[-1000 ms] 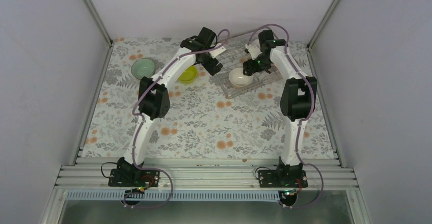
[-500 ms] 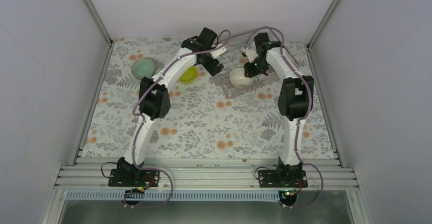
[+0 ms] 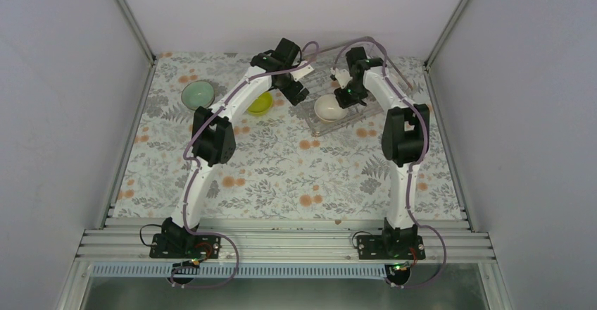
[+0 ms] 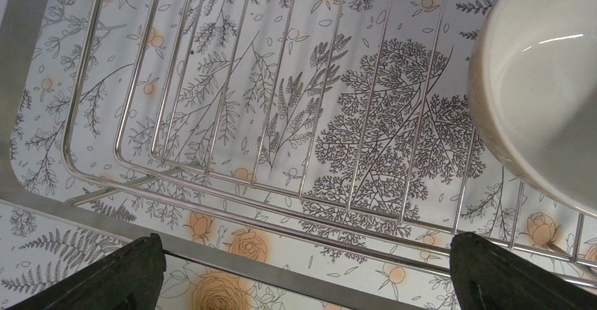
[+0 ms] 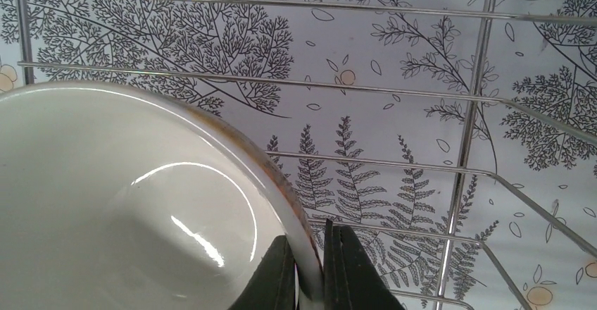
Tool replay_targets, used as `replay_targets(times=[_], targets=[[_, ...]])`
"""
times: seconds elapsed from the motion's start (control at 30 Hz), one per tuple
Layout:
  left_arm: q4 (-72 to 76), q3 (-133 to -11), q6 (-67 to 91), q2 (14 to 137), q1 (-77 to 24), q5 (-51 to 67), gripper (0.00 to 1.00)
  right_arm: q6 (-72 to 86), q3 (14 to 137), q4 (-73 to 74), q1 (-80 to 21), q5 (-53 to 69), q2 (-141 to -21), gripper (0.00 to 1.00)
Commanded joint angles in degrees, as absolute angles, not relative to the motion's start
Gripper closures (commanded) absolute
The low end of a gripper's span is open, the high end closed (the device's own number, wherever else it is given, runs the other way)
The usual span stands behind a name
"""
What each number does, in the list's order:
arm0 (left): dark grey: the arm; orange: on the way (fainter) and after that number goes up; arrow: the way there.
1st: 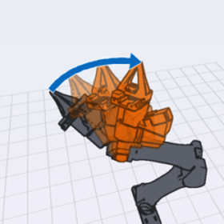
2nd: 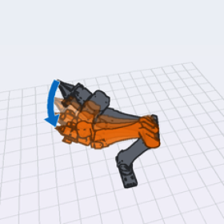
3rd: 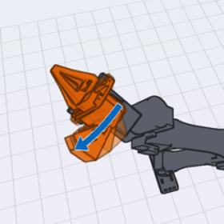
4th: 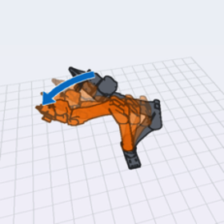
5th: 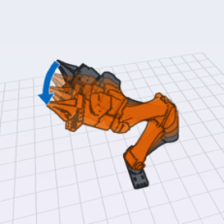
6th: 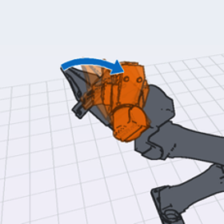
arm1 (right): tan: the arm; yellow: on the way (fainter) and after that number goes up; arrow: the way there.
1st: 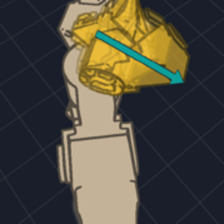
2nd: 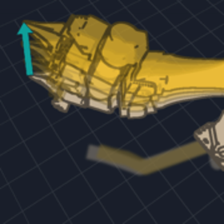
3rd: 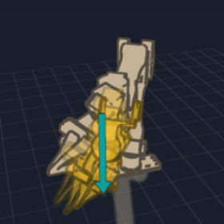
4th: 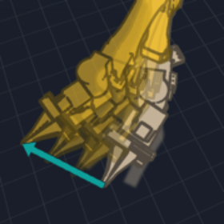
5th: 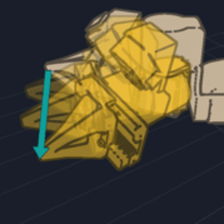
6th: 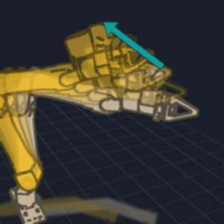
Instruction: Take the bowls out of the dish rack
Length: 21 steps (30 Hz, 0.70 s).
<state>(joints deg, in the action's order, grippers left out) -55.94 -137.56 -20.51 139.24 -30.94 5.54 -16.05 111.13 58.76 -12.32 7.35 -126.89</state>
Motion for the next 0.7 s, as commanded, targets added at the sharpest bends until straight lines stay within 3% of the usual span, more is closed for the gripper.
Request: replay_targets(times=[0.0,0.67], targets=[[-57.0,-138.7,-21.4,137.7,-32.6,7.6,0.0,-15.8,110.9,57.9,-12.9,6.4,-125.6,0.96],[-55.2,-122.3,-24.6,109.0,-28.5,4.3,0.0,-14.2,126.5,56.5,-14.8,14.3,-111.6,0.97]])
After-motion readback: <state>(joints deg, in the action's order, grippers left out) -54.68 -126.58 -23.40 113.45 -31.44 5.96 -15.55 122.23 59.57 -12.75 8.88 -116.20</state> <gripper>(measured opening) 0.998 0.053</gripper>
